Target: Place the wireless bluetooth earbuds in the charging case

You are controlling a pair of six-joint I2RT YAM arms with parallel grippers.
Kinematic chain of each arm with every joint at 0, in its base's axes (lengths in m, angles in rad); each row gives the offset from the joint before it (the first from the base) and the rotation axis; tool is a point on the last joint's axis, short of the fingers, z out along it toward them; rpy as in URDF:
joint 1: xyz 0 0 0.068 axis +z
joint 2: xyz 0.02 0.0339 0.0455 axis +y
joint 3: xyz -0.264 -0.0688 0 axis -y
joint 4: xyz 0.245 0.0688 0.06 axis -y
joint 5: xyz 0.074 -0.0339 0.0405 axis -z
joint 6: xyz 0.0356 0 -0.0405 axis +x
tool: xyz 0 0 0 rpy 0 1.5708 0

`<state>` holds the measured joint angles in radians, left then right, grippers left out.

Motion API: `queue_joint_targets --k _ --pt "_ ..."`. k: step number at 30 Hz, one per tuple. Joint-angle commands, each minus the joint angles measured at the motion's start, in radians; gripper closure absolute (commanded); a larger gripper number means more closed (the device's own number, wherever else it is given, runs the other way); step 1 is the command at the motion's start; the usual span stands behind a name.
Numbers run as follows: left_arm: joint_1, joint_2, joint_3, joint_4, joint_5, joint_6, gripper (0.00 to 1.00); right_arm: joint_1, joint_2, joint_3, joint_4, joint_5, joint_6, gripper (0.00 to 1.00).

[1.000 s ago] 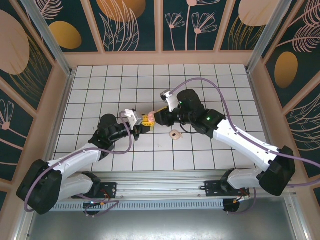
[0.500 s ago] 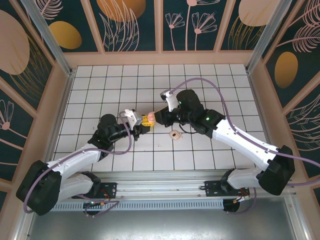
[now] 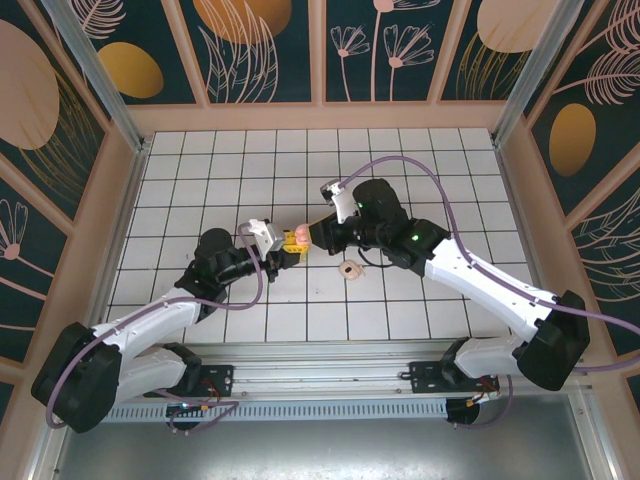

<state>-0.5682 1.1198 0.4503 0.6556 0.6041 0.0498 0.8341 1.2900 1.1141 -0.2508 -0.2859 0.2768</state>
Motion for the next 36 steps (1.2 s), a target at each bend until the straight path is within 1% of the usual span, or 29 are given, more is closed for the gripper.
queue_joint_targets --k 1,9,15,20,26,30,36 --pt "0.003 -0.034 0.001 0.047 -0.030 0.021 0.90 0.032 -0.010 -0.019 -0.003 0.023 0.049 0.85" --pt "0.003 -0.060 -0.010 0.043 -0.097 0.028 0.90 0.079 -0.004 -0.020 -0.010 0.119 0.124 0.85" --pt "0.002 -0.074 -0.018 0.049 -0.112 0.032 0.91 0.119 -0.003 -0.026 -0.017 0.223 0.193 0.86" --pt "0.003 -0.085 -0.025 0.052 -0.139 0.033 0.91 0.147 -0.011 -0.033 0.007 0.253 0.228 0.86" --pt "0.001 -0.100 -0.033 0.055 -0.177 0.032 0.92 0.186 0.008 -0.021 -0.006 0.296 0.265 0.86" --pt "0.003 -0.110 -0.039 0.060 -0.197 0.033 0.93 0.210 0.018 -0.004 -0.029 0.354 0.306 0.86" --pt "0.003 -0.114 -0.042 0.065 -0.197 0.030 0.93 0.234 0.028 0.005 -0.029 0.396 0.356 0.86"
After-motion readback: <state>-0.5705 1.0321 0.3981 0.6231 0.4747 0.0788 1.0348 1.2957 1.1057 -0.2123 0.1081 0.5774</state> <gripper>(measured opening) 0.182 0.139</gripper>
